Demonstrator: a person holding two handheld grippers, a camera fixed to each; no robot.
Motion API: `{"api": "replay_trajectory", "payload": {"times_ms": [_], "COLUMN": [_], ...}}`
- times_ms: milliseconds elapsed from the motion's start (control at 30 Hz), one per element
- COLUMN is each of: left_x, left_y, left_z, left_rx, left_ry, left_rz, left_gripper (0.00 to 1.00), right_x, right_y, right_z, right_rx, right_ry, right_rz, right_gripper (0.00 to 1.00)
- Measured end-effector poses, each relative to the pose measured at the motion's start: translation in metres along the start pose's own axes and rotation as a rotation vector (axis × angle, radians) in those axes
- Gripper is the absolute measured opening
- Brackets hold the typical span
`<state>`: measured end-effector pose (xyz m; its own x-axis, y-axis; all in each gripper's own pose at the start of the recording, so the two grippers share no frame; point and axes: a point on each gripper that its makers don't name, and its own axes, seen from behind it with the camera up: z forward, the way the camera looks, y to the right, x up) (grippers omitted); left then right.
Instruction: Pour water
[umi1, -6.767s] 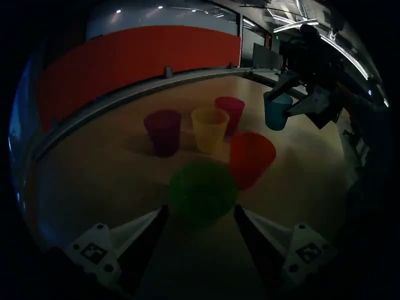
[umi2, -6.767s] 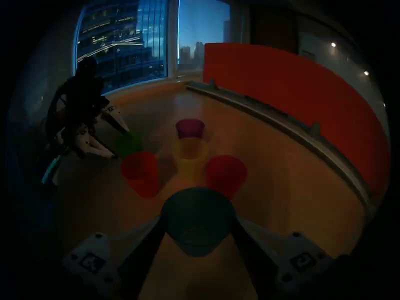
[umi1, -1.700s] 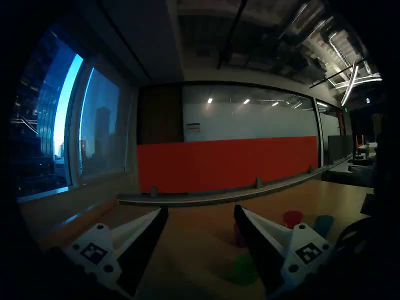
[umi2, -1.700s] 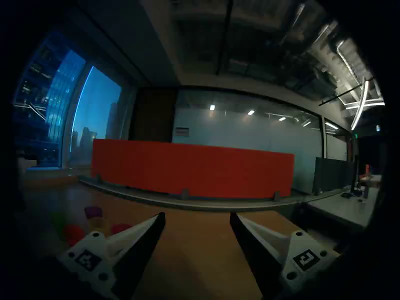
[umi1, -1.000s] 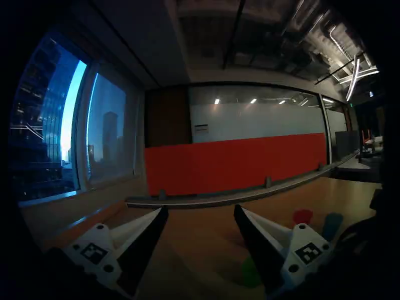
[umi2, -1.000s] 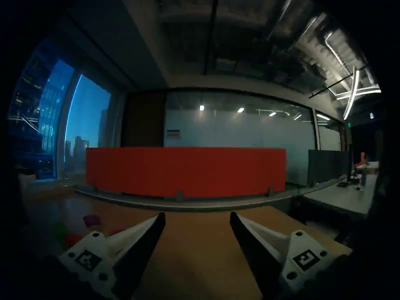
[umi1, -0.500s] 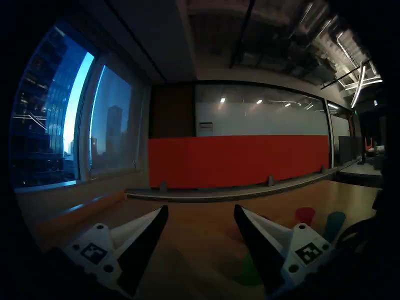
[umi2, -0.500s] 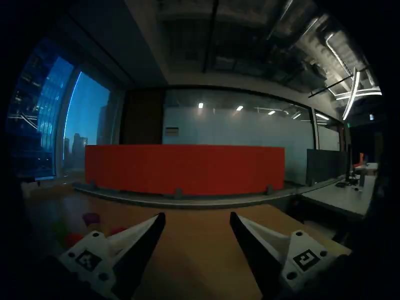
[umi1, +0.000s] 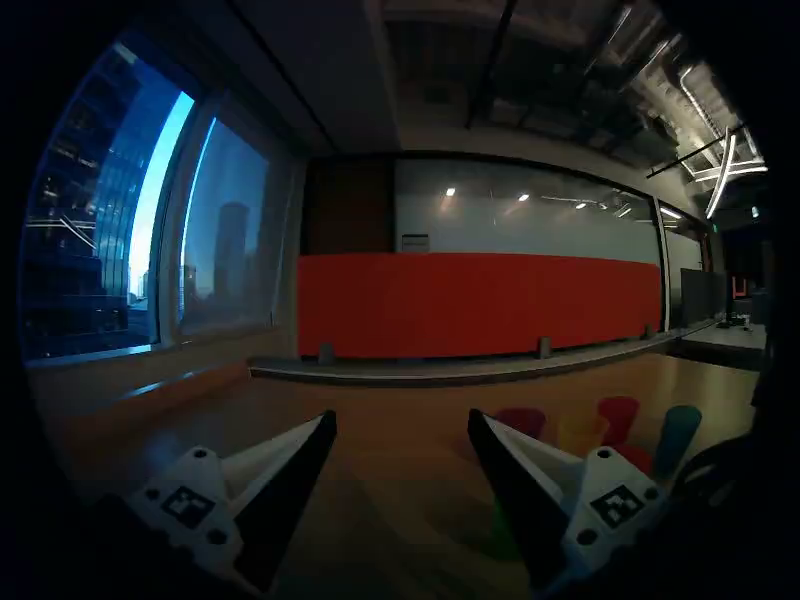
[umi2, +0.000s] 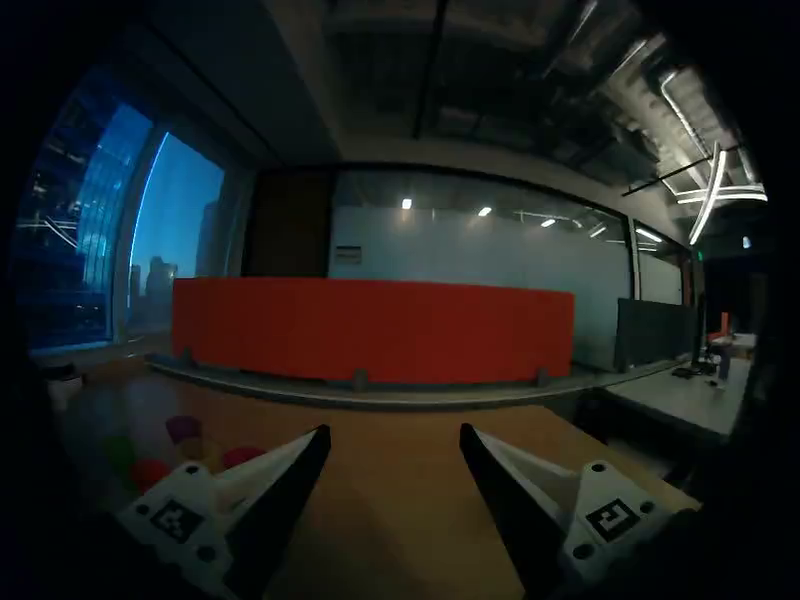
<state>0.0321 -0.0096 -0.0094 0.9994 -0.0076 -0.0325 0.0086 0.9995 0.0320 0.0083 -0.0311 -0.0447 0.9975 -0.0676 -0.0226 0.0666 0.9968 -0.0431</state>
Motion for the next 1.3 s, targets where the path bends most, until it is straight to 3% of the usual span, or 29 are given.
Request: {"api": "replay_trajectory", "payload": {"times_ms": [767, 1300], "left_x": [-0.023, -0.032], "left_y": [0.004, 0.000], "left_z": [0.006, 0.009], "left_rx": [-0.012, -0.007], "left_ry": [-0.003, -0.031], "left_rz": [-0.004, 0.002], "left_gripper": [0.98, 0.98], "right_x": [0.000, 0.001], "right_y": [0.001, 0.000], "right_z": [-0.001, 0.001], "right_rx": [-0.002, 0.001], "right_ry": [-0.002, -0.001], "right_rz": [-0.006, -0.005], "right_gripper": [1.00, 1.00]}}
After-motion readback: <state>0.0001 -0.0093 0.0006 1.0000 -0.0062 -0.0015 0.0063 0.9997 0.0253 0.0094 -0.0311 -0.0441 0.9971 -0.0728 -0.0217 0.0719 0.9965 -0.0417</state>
